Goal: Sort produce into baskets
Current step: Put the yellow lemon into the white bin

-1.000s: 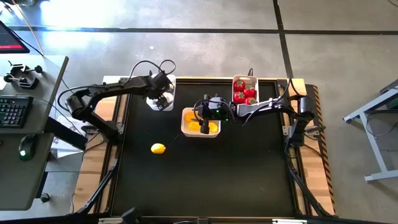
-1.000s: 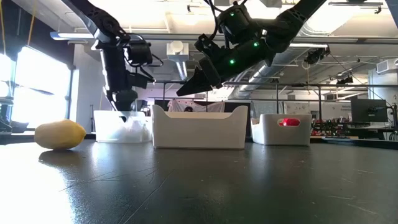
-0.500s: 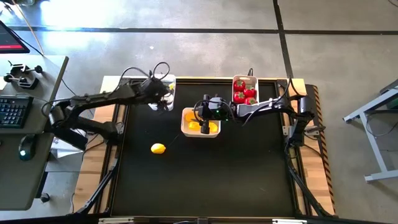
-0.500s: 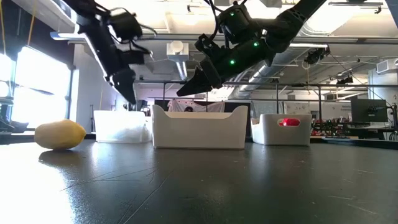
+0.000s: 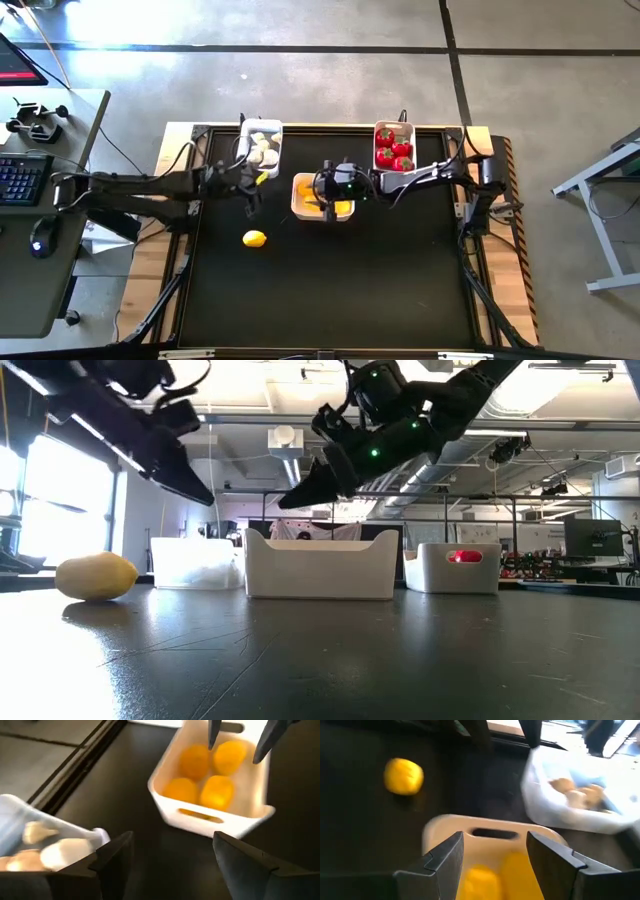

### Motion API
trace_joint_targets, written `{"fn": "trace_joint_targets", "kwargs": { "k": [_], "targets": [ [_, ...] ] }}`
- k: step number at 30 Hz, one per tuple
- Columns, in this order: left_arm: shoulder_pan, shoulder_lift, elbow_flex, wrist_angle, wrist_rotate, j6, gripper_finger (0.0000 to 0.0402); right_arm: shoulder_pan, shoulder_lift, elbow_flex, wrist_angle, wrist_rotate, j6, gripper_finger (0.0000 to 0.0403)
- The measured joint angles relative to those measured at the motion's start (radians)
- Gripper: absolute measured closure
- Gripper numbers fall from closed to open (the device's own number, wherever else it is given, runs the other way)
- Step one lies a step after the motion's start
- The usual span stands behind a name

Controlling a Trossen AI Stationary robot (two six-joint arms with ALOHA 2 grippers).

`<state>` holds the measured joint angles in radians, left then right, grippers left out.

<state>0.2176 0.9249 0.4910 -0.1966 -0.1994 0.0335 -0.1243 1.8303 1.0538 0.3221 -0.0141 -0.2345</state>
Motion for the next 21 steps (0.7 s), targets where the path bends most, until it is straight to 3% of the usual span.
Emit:
{"fn": "trace_joint_targets", "kwargs": {
  "k": [4,8,17,21],
  "targets": [
    [-0.081,-0.05,-0.115,0.18,-0.007,-0.048,0.0152,0.03,0.027,0.0,0.072,-0.074,0.034,0.0194],
    [-0.147,-0.092,-0.206,0.327,-0.029,-0.027,0.0176,0.066,0.06,0.0,0.166,-0.071,0.054,0.0189],
    [-0.24,-0.205,-0.222,0.345,-0.04,0.014,0.0255,0.124,0.08,0.089,0.059,-0.121,0.174,0.0116],
    [-0.271,-0.234,-0.232,0.357,-0.04,0.023,0.0282,0.161,0.146,0.138,0.048,-0.155,0.184,0.0108]
  ]
}}
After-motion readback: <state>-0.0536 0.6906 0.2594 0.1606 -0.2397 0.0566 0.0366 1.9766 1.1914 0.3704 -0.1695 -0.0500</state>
